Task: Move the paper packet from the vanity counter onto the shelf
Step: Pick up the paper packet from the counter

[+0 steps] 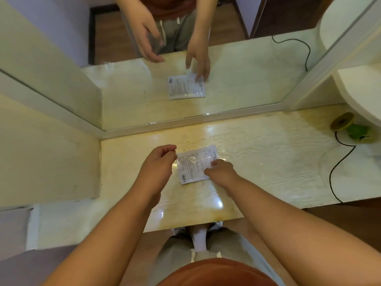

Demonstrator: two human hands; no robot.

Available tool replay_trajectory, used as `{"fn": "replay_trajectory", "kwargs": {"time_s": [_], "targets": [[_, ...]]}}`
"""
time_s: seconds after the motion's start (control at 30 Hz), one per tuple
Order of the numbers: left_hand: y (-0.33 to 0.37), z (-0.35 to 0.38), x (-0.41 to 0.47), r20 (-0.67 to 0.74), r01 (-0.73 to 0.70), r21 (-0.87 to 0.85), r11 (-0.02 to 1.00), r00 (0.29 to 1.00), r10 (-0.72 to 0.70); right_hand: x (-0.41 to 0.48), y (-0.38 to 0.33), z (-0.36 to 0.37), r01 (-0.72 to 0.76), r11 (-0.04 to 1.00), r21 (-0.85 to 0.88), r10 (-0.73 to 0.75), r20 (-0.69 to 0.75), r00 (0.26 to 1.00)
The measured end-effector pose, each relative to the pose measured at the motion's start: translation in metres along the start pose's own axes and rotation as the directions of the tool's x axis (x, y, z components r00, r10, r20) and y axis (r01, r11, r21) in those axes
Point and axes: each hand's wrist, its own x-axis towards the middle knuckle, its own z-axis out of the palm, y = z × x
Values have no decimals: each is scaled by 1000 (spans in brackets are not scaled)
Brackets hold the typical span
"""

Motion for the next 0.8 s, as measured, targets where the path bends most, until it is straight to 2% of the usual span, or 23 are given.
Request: {"fn": "replay_trajectory", "kwargs": {"time_s": [0.13,0.33,0.53,0.8], "targets": [[1,-2,4,1,3,6,1000,1000,-3,6,-2,5,-58,998,-6,58,-26,998],[4,-7,9,-14,15,-3,1000,1000,-15,17,1,3,-120,965,232,138,-61,989],[3,-8,11,-7,20,-6,1000,1000,-20,21,4,-3,-131,930,342,158,-50,986],[3,-5,8,1,25,-22,999,1000,-25,15,4,-6,-140,919,369,162,-29,986]]}}
